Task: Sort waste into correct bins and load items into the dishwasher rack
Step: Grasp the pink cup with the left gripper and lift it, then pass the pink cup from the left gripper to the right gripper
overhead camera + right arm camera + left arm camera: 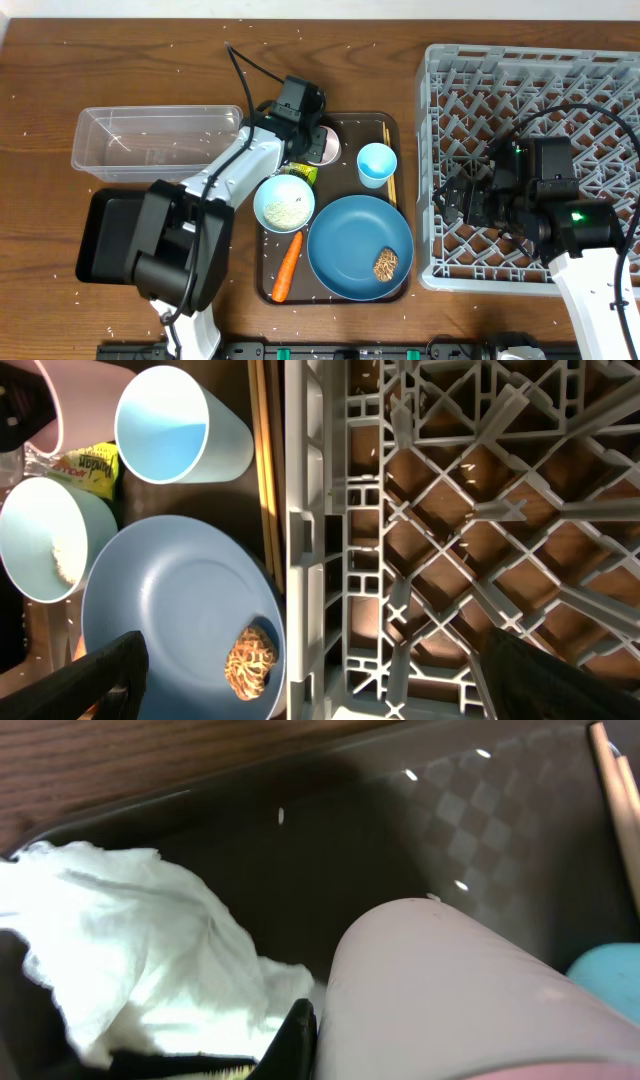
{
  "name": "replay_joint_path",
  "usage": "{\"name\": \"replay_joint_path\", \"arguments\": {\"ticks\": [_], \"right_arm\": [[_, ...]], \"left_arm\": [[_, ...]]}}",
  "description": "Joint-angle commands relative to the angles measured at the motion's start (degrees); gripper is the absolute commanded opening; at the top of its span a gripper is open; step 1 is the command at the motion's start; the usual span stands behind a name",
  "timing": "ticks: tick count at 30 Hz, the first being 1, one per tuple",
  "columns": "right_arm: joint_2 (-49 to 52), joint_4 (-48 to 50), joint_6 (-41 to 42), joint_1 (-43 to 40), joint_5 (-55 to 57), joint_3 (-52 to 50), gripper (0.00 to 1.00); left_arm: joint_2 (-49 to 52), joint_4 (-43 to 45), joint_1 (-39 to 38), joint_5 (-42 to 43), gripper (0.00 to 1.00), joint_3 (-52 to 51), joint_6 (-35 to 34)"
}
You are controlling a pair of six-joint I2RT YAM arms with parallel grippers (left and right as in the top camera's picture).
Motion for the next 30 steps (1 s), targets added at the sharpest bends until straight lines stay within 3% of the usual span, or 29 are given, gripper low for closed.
{"name": "replay_joint_path", "arguments": {"ticks": [1, 5, 10, 15, 24, 30], "right_arm": [[0.13, -0.57, 0.72, -0.26, 0.11, 0.85, 0.99], [0.02, 0.33, 0.76, -0.52, -3.48, 0.87, 0.99], [-0.35, 4.48, -2.69, -2.05, -14.12, 0.87, 0.99], [-1.84, 9.20, -20.87, -4.81, -50.36, 0.90, 0.98], [-3.02, 23.78, -20.70, -6.84, -77.02, 0.90, 0.97], [-3.26, 31.12, -15.98, -4.48, -76.94, 0.94, 0.97]], "left_arm": [[-6.64, -1.95, 0.07, 0.87, 0.06, 0.17, -0.11], [-14.43, -6.45, 0.22, 8.63, 0.06, 0.17, -0.09], [-23.26, -9.14, 0.68, 28.02, 0.06, 0.17, 0.68], [-29.51, -11.28, 0.68, 41.86, 0.06, 0.17, 4.13], [-36.24, -8.72, 0.68, 52.22, 0.06, 0.17, 4.46], [-37.03, -6.78, 0.68, 59.30, 0.06, 0.17, 4.44]]}}
